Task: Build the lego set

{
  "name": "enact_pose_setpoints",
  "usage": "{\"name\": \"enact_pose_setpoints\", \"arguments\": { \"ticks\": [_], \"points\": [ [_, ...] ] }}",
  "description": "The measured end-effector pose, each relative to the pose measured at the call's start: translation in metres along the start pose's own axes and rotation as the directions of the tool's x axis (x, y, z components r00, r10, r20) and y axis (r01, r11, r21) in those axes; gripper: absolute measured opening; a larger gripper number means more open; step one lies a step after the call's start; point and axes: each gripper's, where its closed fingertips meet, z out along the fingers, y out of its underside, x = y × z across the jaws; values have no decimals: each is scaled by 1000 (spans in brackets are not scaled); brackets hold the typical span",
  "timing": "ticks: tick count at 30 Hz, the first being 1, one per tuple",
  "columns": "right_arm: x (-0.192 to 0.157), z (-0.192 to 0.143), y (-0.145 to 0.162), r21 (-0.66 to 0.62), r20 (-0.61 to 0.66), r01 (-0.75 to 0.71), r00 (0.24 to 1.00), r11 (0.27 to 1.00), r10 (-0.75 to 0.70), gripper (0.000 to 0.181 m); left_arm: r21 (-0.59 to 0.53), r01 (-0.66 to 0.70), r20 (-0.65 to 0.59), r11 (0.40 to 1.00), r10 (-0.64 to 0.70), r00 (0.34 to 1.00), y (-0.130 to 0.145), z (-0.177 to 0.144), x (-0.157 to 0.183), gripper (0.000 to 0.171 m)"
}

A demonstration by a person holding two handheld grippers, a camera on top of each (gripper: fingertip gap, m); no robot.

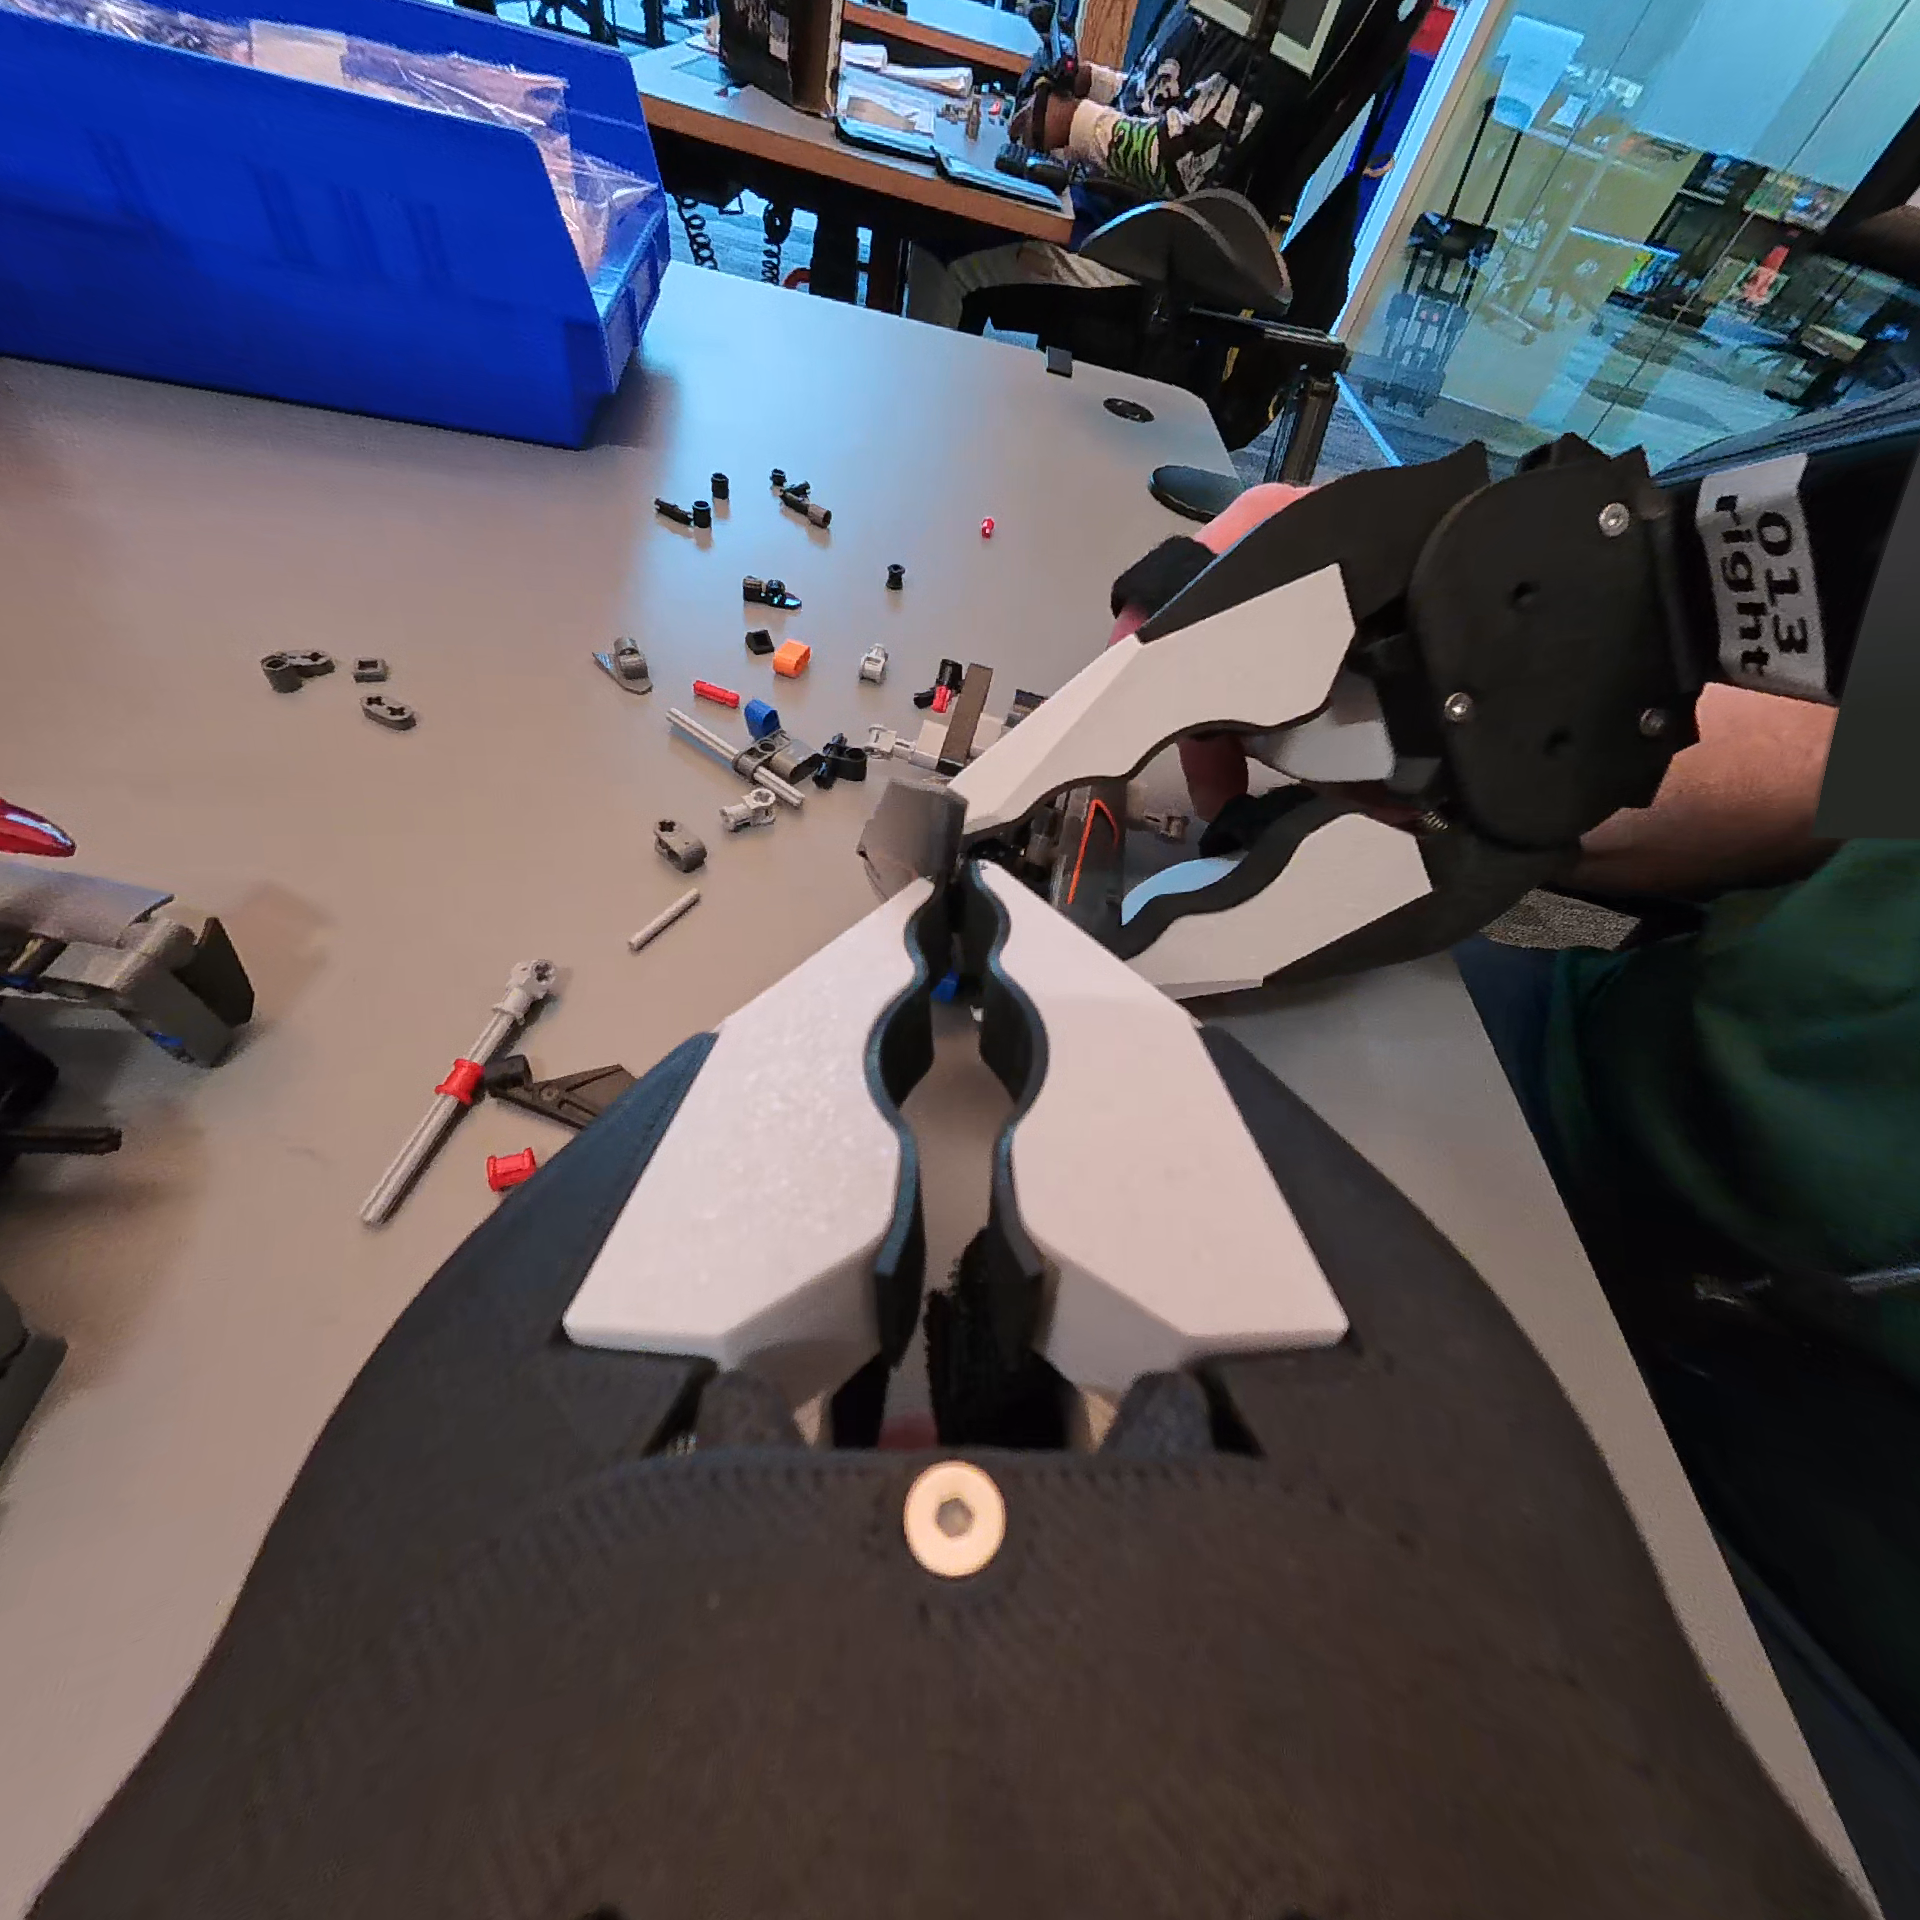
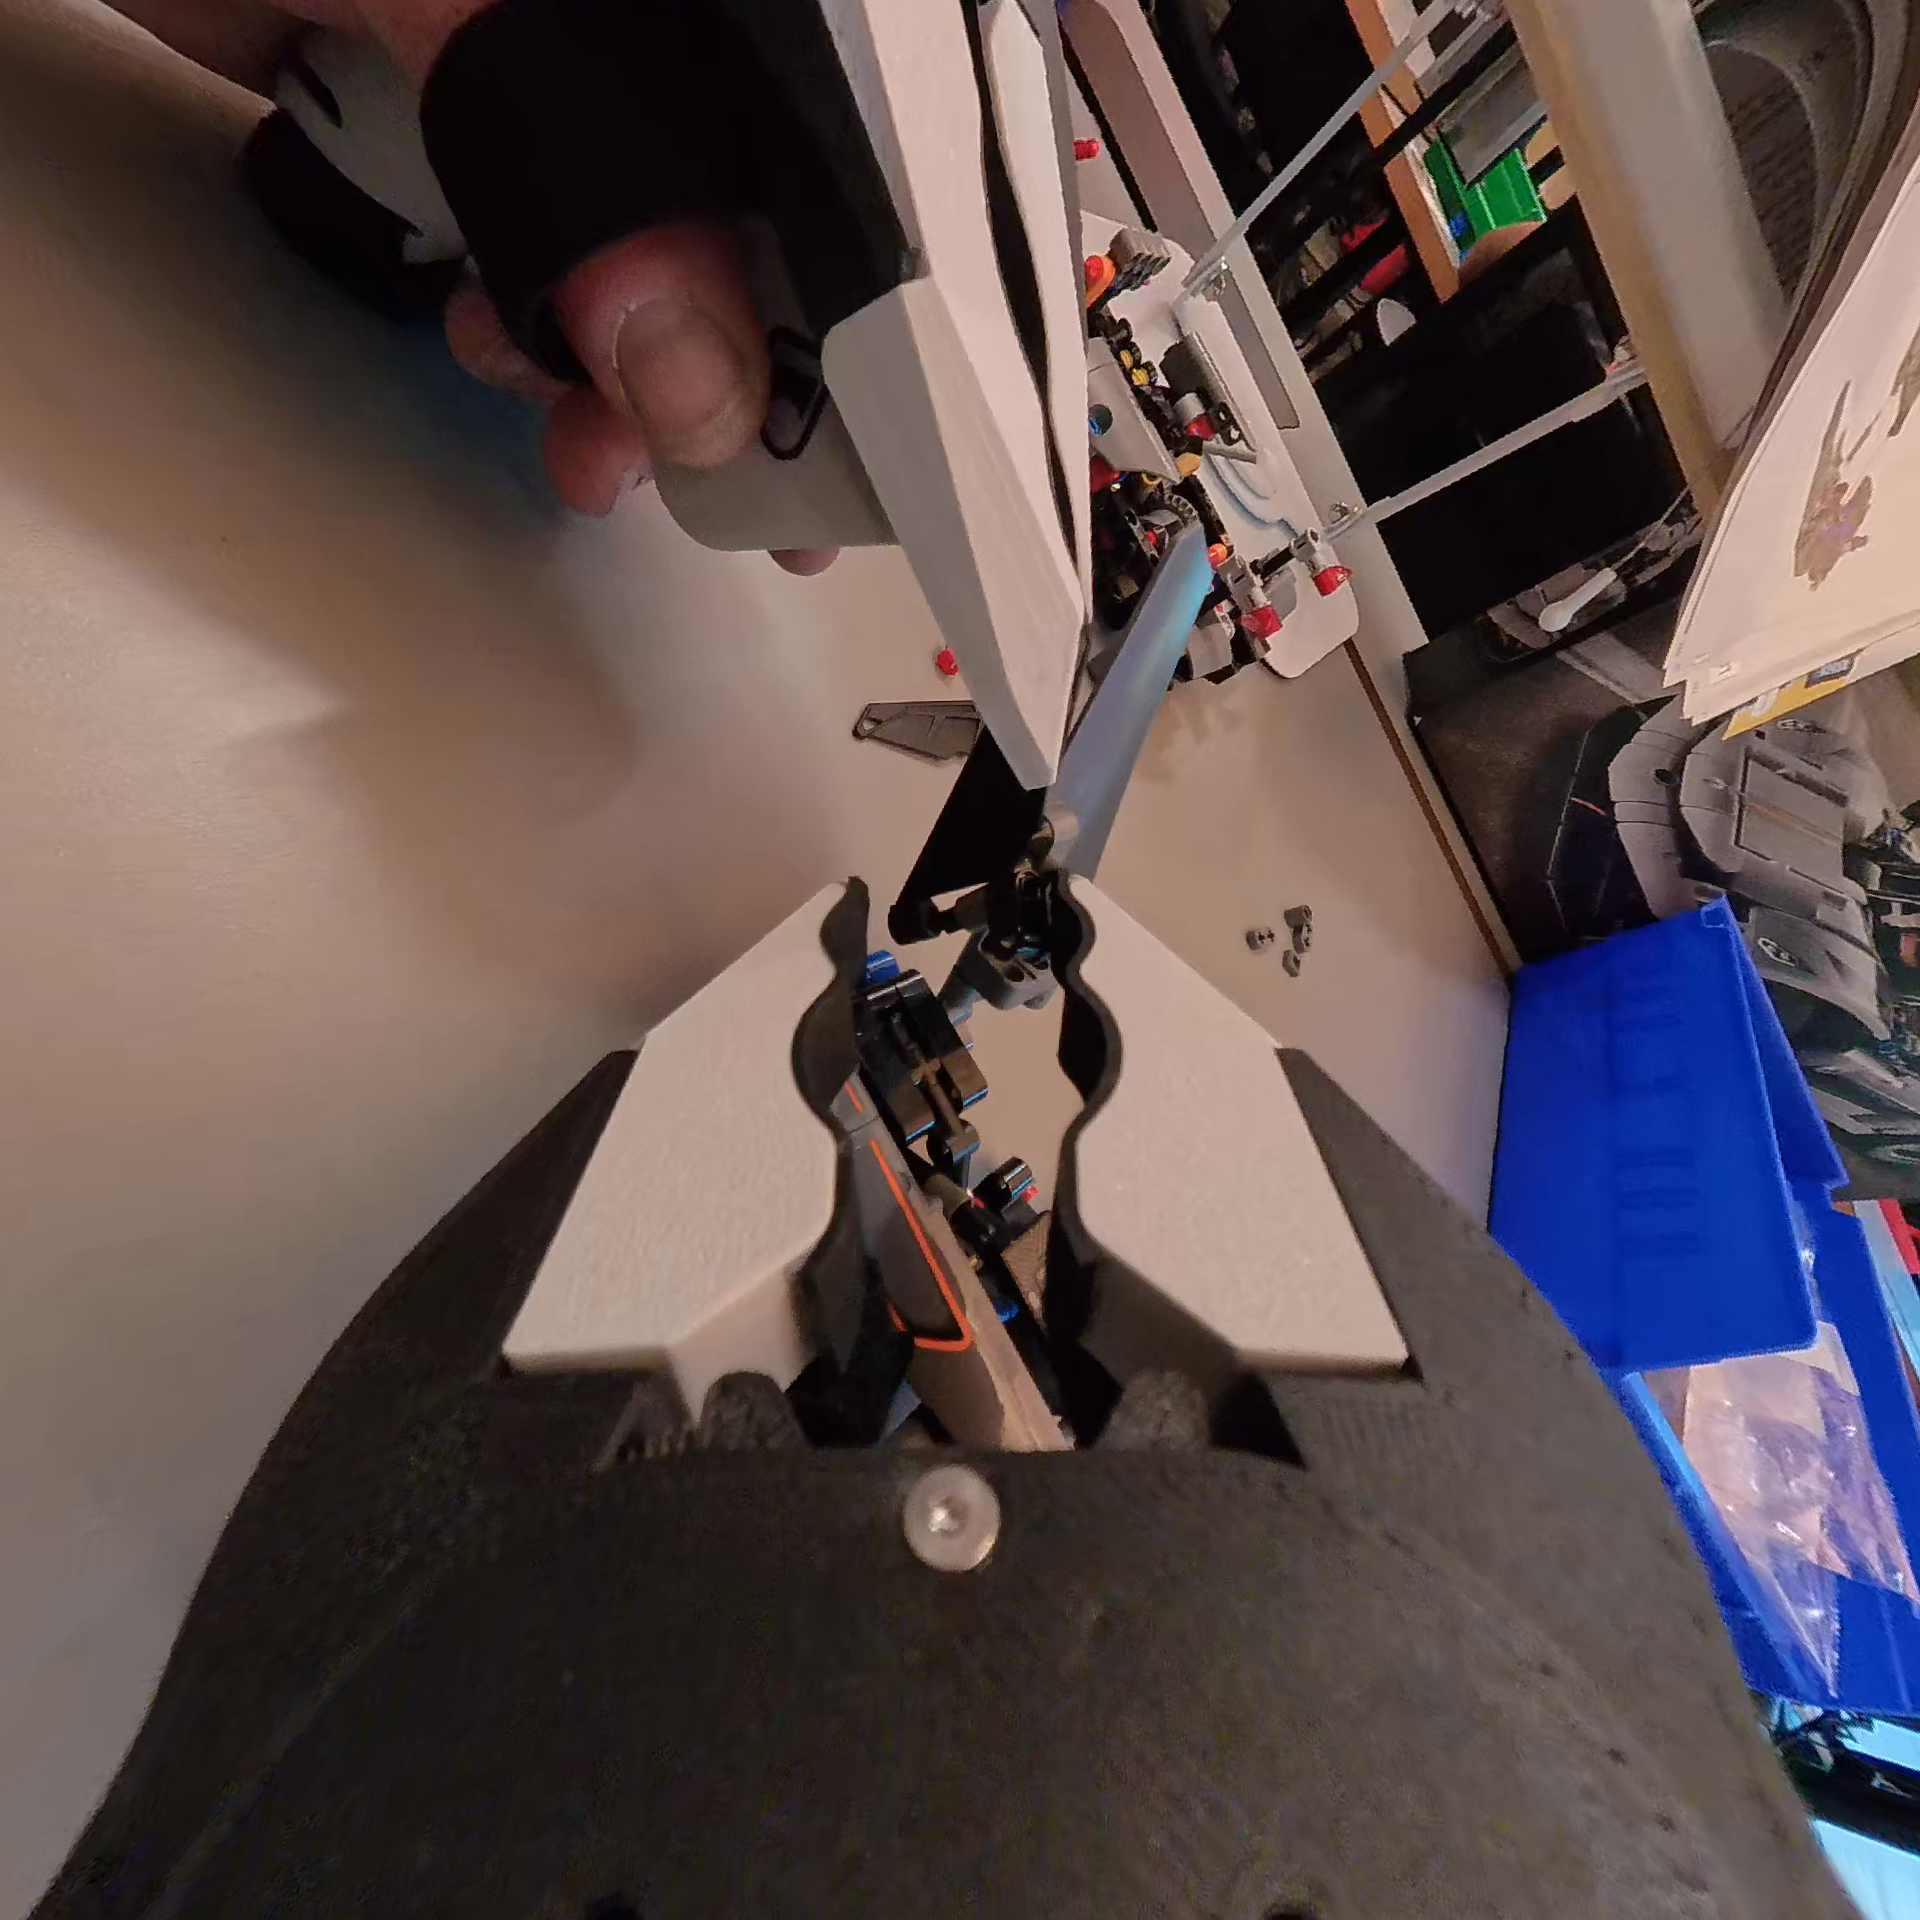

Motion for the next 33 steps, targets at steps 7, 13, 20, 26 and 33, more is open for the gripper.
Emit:
{"name": "enact_pose_setpoints", "arguments": {
  "ticks": [7,13,20,26,33],
  "points": [
    [3,1,1,2,-12,-5,1000,1000,5,29,2,12,-9,1000,-12,1000,-1,1,-1,0],
    [4,1,2,-1,-1,-2,1000,1000,2,28,4,10,-6,1000,-10,1000,-2,2,-2,0],
    [6,2,4,-3,2,2,1000,1000,-2,27,5,35,-21,999,-35,999,-2,3,-3,0],
    [7,2,4,-3,-5,6,1000,1000,-6,26,4,58,-36,998,-58,998,-2,4,-4,0],
    [6,3,5,4,-8,4,1000,1000,-4,27,50,67,-23,997,-65,998,-7,-3,-5,8]
  ]
}}
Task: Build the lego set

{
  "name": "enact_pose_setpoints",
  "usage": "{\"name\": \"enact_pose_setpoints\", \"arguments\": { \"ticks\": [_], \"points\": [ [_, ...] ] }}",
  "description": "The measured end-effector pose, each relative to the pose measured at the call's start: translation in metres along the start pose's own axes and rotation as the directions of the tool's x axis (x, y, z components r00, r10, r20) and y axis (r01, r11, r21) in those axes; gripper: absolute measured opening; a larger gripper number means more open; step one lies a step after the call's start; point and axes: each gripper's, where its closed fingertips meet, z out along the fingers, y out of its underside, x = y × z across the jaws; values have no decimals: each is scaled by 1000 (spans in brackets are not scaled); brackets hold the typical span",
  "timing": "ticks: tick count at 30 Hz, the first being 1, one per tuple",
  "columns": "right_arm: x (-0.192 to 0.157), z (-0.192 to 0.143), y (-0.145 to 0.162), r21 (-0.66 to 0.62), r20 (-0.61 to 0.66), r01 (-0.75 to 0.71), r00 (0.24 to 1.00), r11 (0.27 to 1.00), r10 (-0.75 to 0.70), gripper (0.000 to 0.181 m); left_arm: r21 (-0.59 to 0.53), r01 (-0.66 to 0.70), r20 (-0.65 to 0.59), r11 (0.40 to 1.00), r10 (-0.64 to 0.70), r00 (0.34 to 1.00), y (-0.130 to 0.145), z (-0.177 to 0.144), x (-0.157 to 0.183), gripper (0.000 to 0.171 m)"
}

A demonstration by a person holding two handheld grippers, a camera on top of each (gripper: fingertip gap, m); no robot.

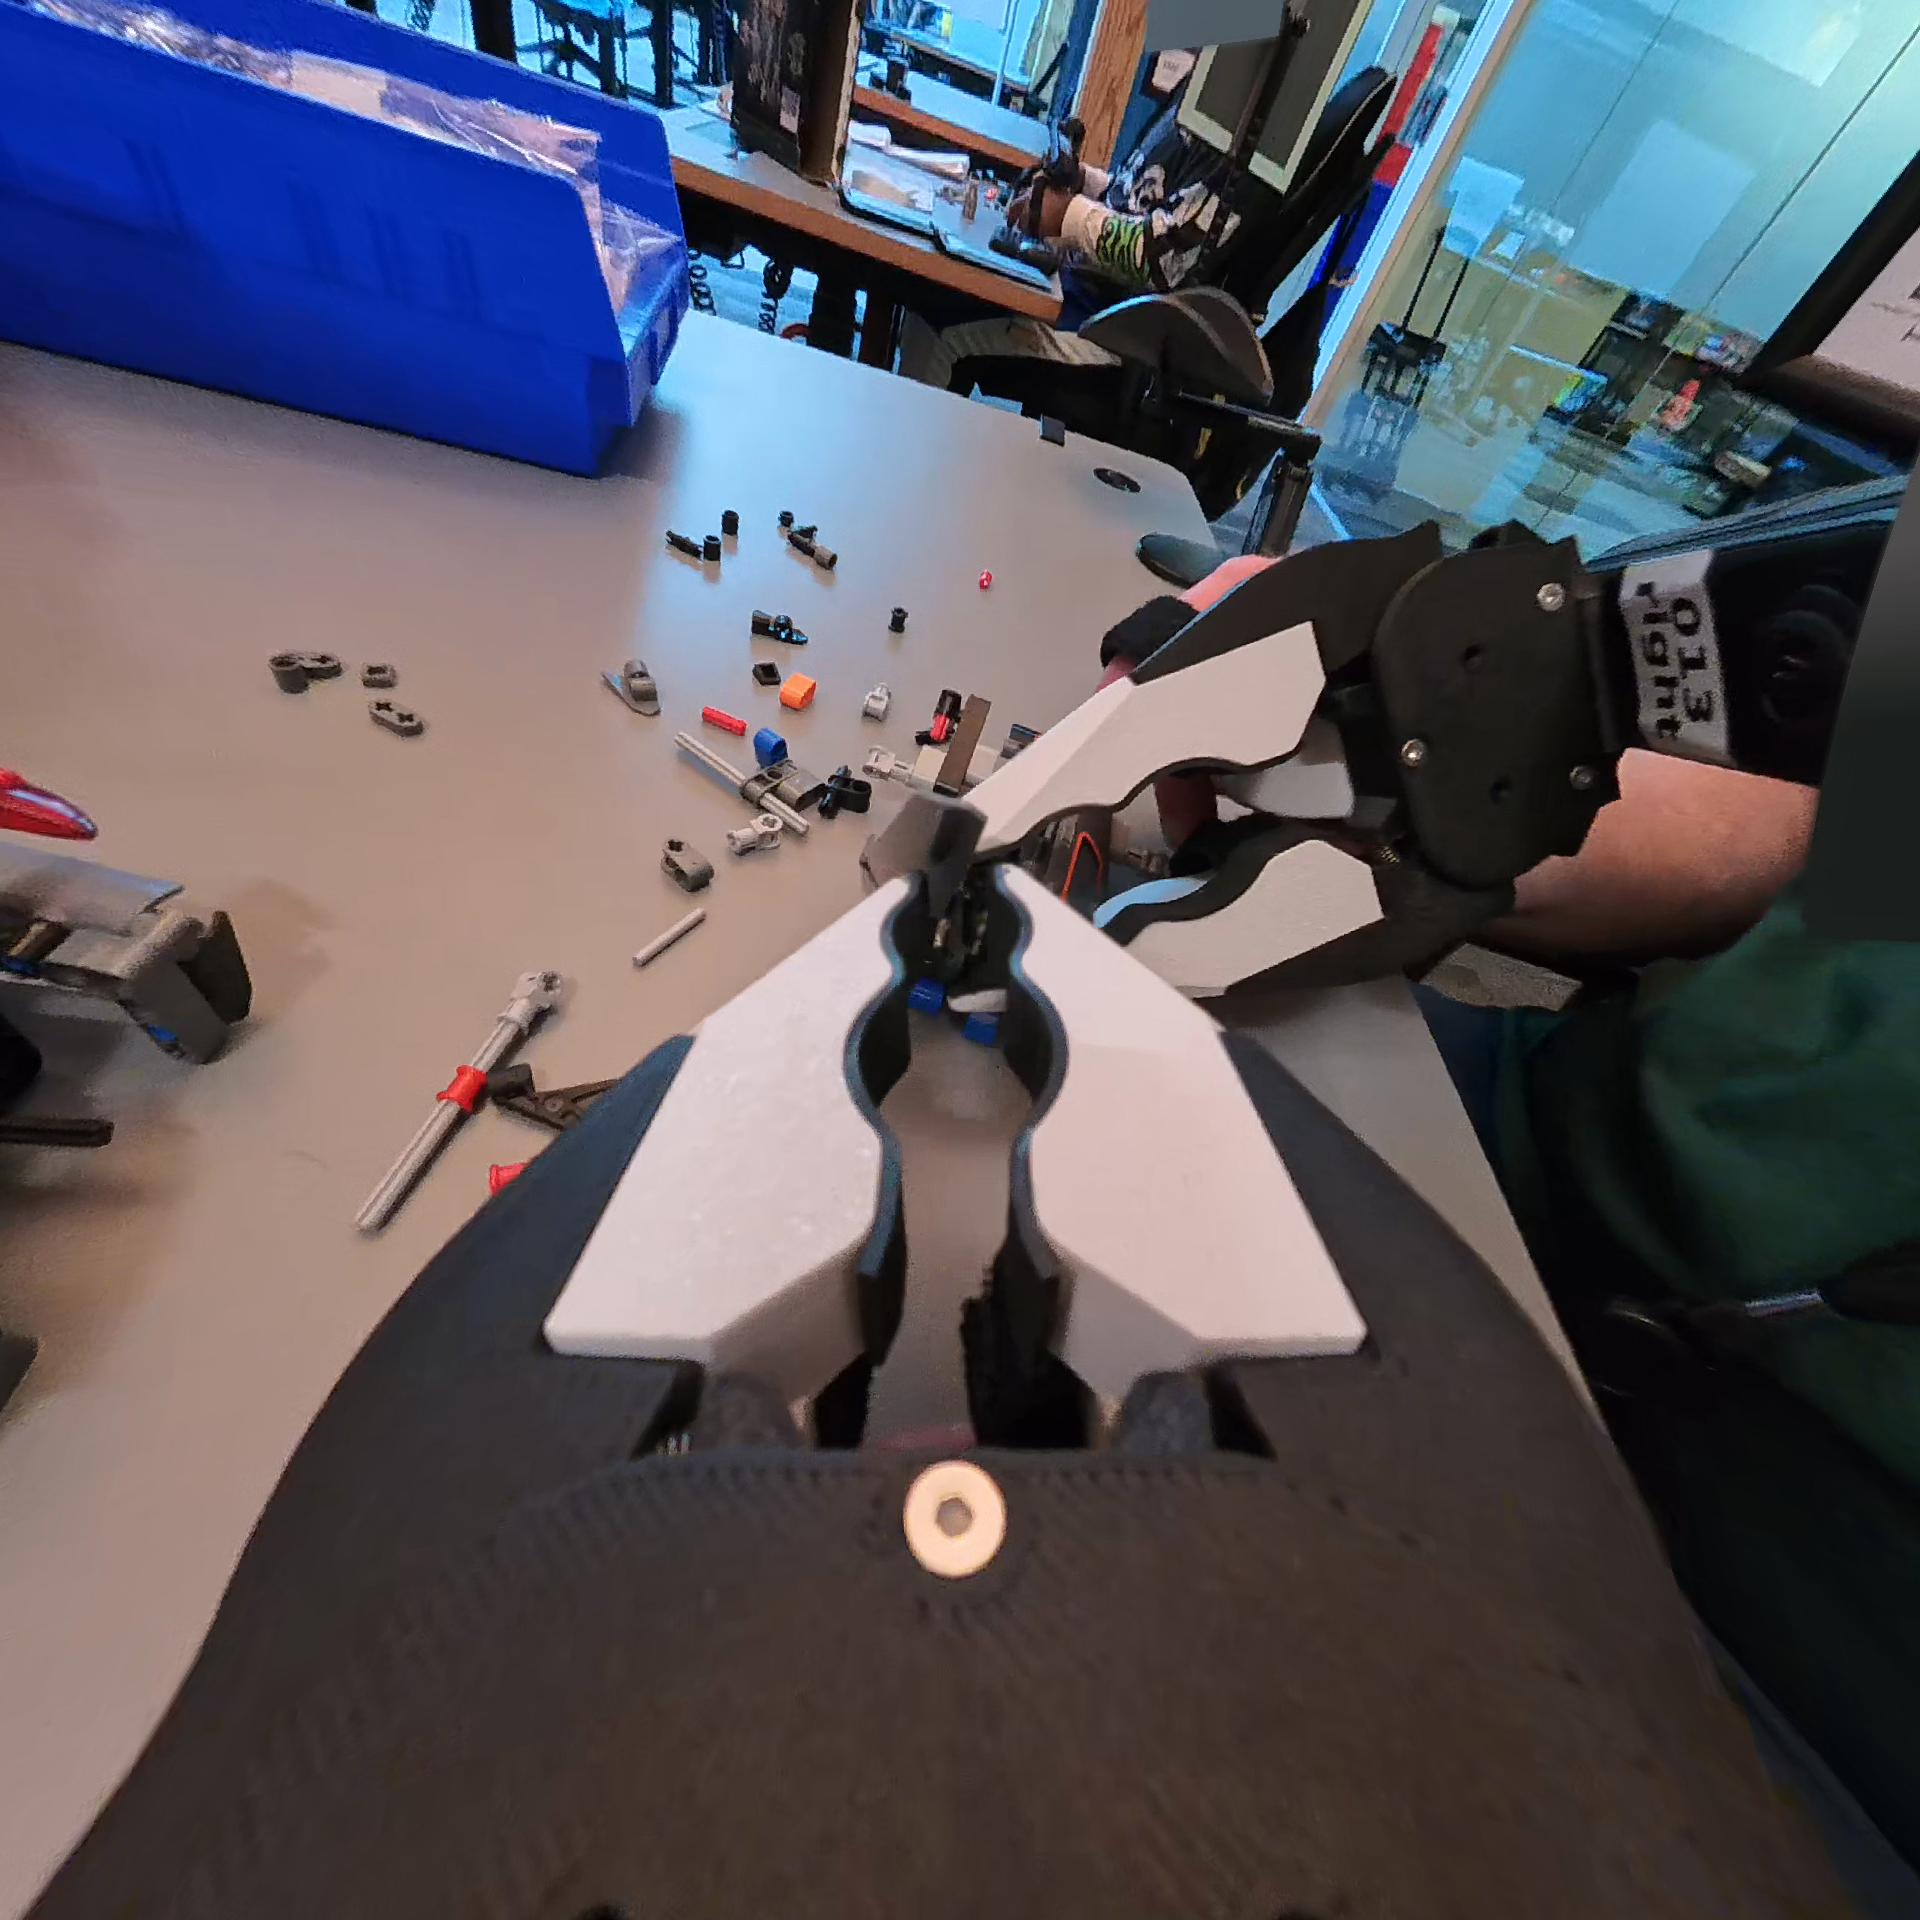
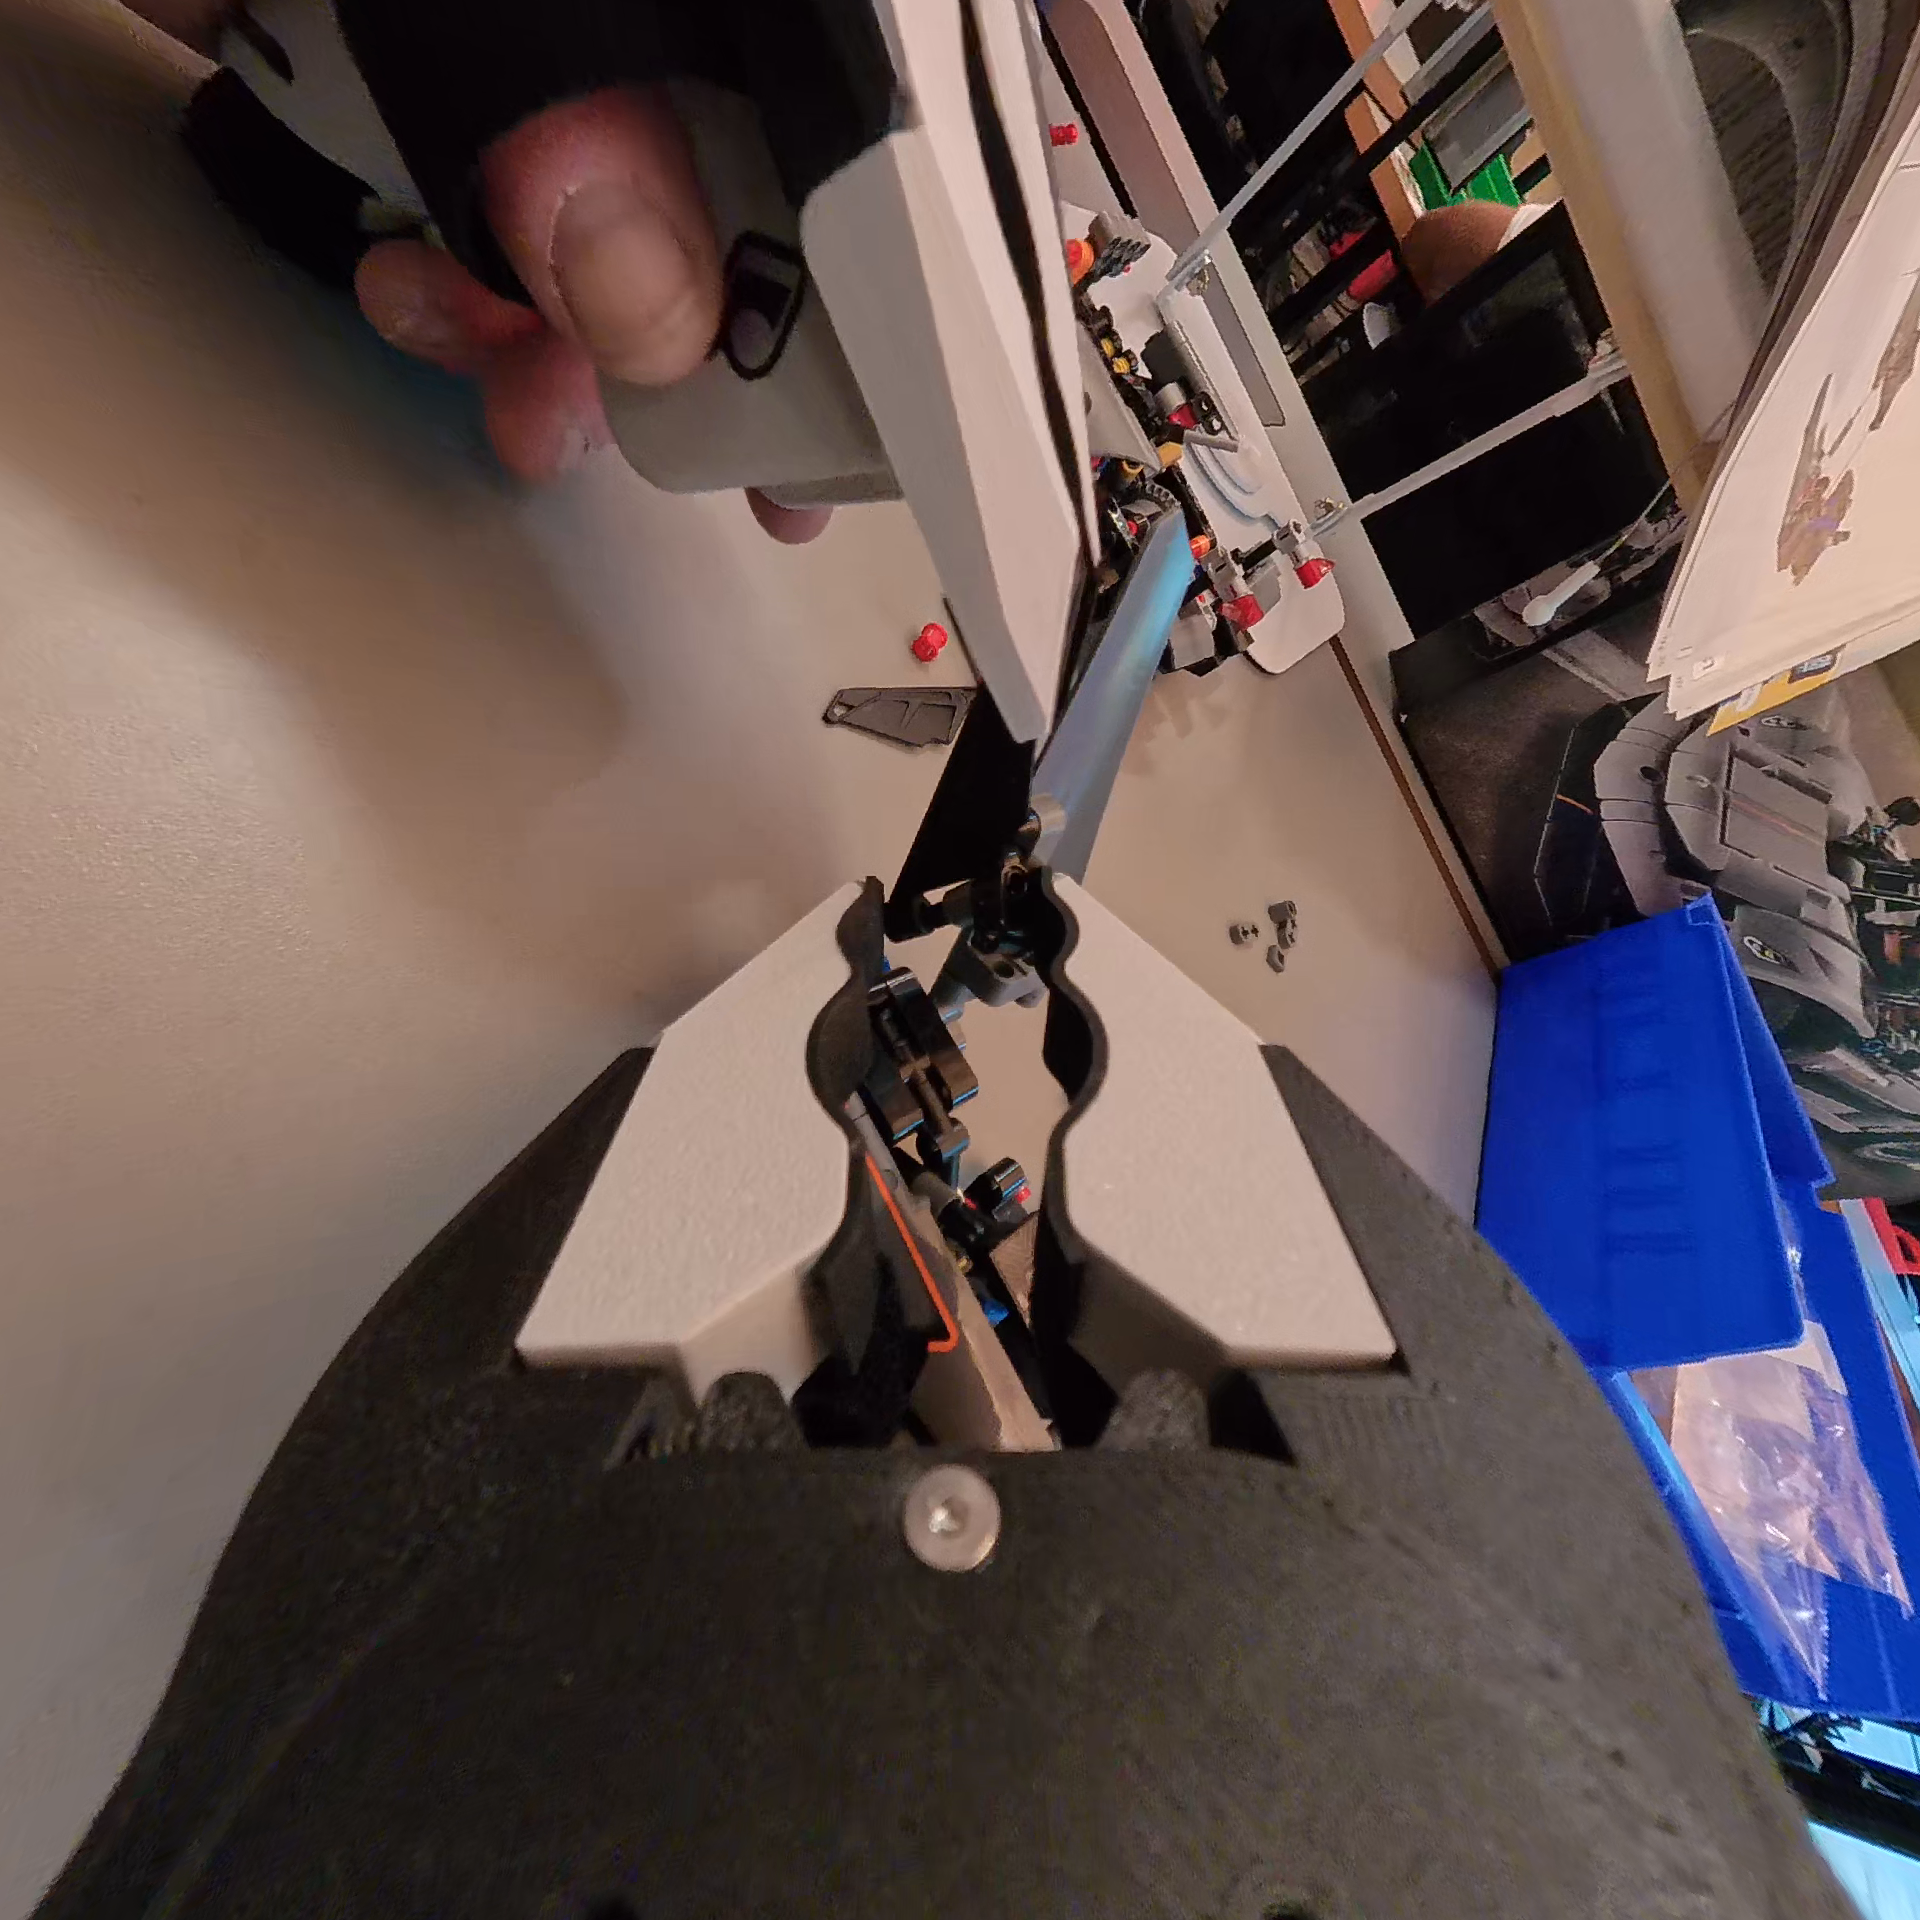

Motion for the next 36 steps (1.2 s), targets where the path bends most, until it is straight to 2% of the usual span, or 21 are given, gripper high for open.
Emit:
{"name": "enact_pose_setpoints", "arguments": {
  "ticks": [3,5,10,28,36],
  "points": [
    [0,0,0,2,1,-2,1000,1000,2,26,-34,19,10,999,-19,1000,6,-1,0,18],
    [0,0,0,5,2,-2,1000,1000,1,26,-91,17,20,996,-15,1000,15,2,1,18],
    [0,0,0,6,2,-6,1000,1000,6,26,-136,33,35,990,-28,999,20,10,0,2],
    [5,-1,6,8,59,-83,995,997,82,24,-147,3,17,989,0,1000,18,17,-4,0],
    [6,1,7,-5,54,-52,997,999,53,22,-153,4,19,988,-1,1000,19,18,-5,0]
  ]
}}
